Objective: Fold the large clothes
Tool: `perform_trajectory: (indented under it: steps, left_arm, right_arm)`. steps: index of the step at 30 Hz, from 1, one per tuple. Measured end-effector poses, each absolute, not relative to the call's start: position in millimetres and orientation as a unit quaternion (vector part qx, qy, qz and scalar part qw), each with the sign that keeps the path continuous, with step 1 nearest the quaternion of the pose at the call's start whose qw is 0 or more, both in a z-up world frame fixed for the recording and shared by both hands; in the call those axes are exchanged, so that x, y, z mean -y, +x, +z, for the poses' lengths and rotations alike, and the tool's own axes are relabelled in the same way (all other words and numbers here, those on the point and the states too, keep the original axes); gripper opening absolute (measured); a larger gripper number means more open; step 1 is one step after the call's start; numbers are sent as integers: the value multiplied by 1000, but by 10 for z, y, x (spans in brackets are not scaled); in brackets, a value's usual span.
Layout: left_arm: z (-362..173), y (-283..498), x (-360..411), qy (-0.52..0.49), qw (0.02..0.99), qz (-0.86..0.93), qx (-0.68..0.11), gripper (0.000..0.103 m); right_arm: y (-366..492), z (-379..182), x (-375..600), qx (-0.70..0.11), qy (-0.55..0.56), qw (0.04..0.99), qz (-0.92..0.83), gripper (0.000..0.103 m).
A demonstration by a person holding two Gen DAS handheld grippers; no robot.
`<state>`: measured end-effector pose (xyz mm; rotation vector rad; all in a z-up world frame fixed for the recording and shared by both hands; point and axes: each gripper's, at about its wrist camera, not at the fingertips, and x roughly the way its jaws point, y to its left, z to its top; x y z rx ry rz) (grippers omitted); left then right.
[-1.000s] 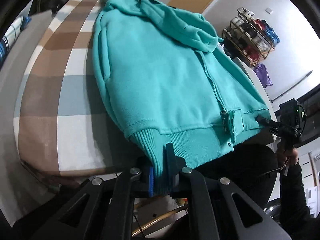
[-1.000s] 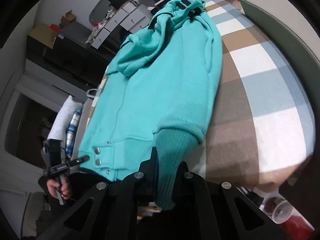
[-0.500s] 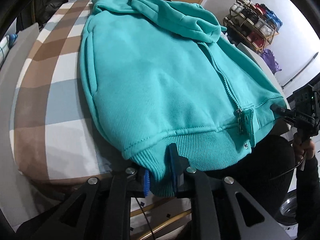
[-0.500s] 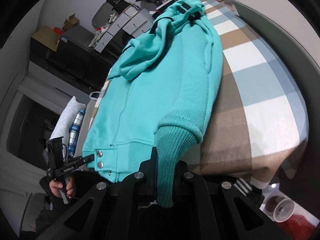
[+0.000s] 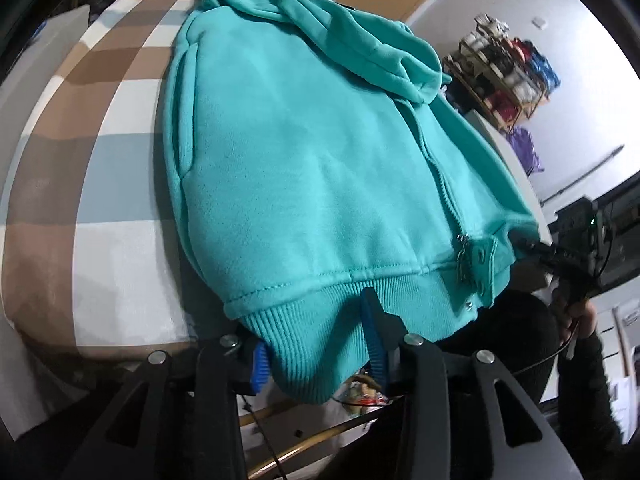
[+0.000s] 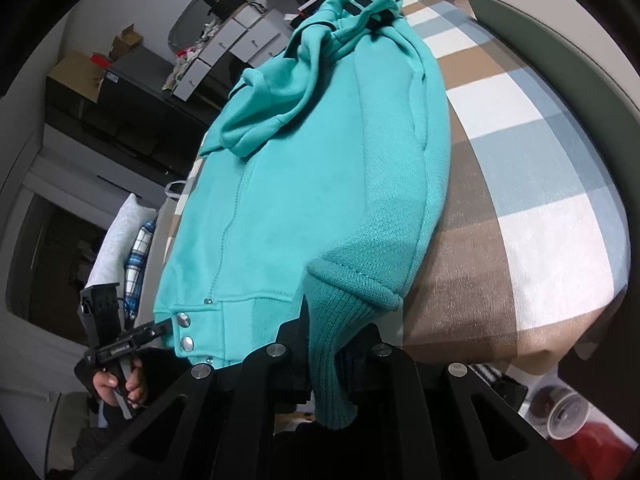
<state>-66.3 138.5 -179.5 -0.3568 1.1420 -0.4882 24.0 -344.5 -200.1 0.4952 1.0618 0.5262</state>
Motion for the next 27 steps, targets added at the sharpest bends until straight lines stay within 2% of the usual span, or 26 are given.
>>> perform_trajectory:
  steps: [2,6,10,12,14,20,27]
  left_arm:
    - [-1786,-594,-1342,-189,788,-242,-533,48]
    - [-1529,-533,-1184,-194,788,-302,-500,48]
    - [-1067,-682,-1056,-170,805,-378,-424,51]
    - [-948,-811,-1065,-153,816,-403,-387,69]
    - [-978,-868,-1121,-124,848,-355,-374,80]
    - [-1523,-571,-1379,-178,810,-274,-487,80]
    - [-1470,-709,-1564,-225,804,-264,-483,80]
  right_arm:
    - [239,-2003,3436,-496,231,801,243,14]
    - [261,-2019,3426,-501,232,797,243,15]
    - [245,-2033,3451,-498,242,796,245,16]
    - [238,-2058,3477,-499,253,792,244,16]
    - [233,-2077,3504,-498,262,789,245,17]
    - [233,-2082,3500,-499,265,787,248,17]
    - [222,-2073,3498,-500,260,789,244,18]
